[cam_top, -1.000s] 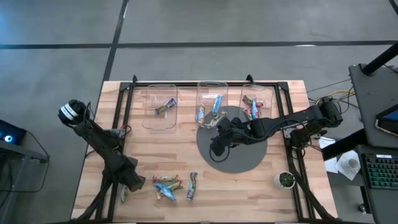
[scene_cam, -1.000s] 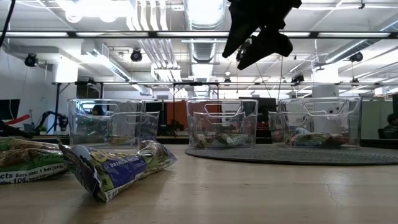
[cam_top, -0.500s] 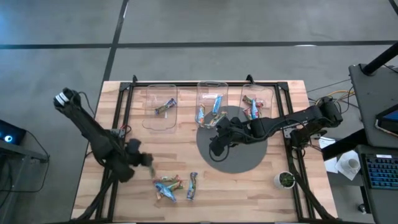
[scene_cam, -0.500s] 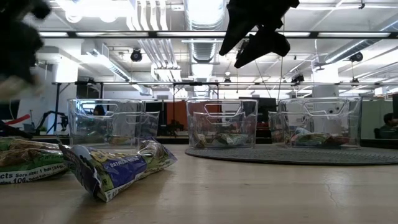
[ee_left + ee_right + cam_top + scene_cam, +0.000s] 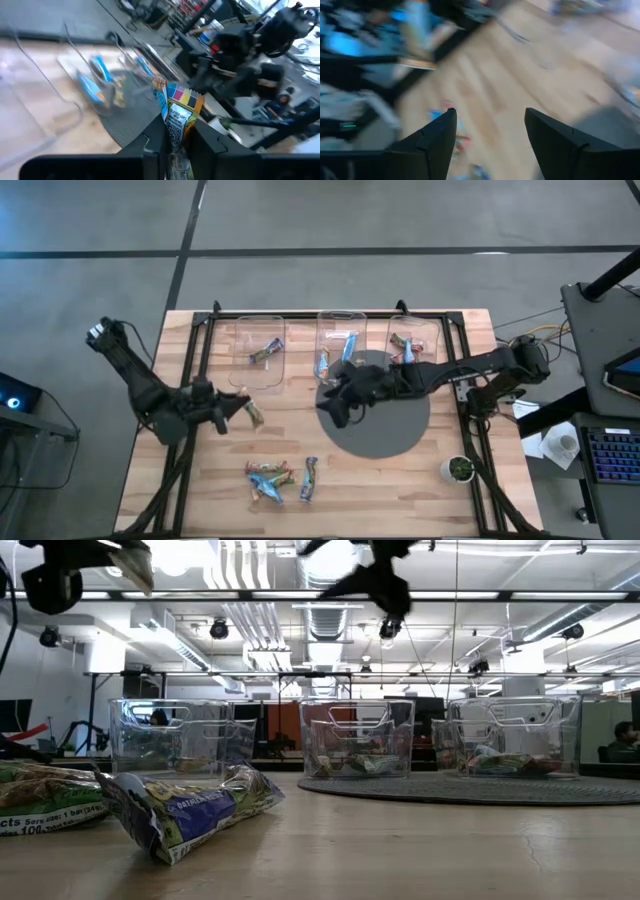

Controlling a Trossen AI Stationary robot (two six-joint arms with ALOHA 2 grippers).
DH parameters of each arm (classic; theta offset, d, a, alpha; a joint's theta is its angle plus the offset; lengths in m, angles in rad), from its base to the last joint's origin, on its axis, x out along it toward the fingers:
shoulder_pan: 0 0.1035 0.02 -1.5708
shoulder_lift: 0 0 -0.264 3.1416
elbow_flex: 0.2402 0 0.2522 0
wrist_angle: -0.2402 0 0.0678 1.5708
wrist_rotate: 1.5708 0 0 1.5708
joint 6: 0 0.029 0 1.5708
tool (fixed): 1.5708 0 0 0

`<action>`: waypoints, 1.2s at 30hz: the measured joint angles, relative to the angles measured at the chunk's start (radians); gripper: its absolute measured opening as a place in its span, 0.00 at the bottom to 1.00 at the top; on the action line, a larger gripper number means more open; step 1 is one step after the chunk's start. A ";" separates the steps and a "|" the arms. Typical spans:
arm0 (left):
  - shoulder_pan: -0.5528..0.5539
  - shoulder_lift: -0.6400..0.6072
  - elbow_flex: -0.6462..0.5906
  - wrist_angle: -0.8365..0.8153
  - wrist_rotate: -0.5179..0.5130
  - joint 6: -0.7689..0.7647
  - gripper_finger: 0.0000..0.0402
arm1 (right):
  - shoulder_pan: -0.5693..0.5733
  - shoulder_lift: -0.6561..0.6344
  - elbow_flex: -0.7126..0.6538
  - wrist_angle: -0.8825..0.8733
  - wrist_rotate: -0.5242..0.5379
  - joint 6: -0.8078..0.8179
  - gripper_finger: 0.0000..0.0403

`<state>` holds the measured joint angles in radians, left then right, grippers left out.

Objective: Pick and place Granola Bars by type
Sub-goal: Put the yellow granola bar into the middle transparent bin

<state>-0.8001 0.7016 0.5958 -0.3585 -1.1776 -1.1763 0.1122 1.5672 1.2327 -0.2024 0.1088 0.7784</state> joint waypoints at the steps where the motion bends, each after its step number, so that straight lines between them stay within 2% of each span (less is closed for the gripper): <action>1: 0.012 -0.003 -0.005 0.003 -0.007 0.007 0.11 | -0.012 0.002 0.000 0.040 -0.040 -0.015 0.55; 5: 0.070 -0.009 -0.029 0.097 0.016 0.055 0.11 | -0.050 0.017 0.000 0.136 -0.155 -0.026 0.53; 11: 0.181 0.003 -0.047 0.360 0.170 0.286 0.11 | -0.062 0.020 -0.006 0.128 -0.162 -0.029 0.53; 16: 0.333 0.021 -0.047 0.497 0.393 0.410 0.11 | -0.060 0.020 -0.006 0.127 -0.167 -0.027 0.53; 21: 0.517 0.058 -0.047 0.577 0.660 0.435 0.11 | -0.056 0.020 -0.006 0.128 -0.183 -0.022 0.53; 28: 0.692 0.106 -0.047 0.726 0.947 0.470 0.11 | -0.039 0.020 -0.004 0.136 -0.192 -0.001 0.52; 32: 0.755 0.169 -0.047 0.792 1.076 0.467 0.11 | -0.036 0.020 -0.004 0.177 -0.193 0.003 0.52; 36: 0.783 0.249 -0.048 0.885 1.147 0.452 0.11 | -0.034 0.020 -0.003 0.224 -0.193 0.000 0.52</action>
<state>-0.0167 0.9503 0.5477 0.5264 -0.0310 -0.7243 0.0779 1.5875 1.2295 0.0215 -0.0841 0.7782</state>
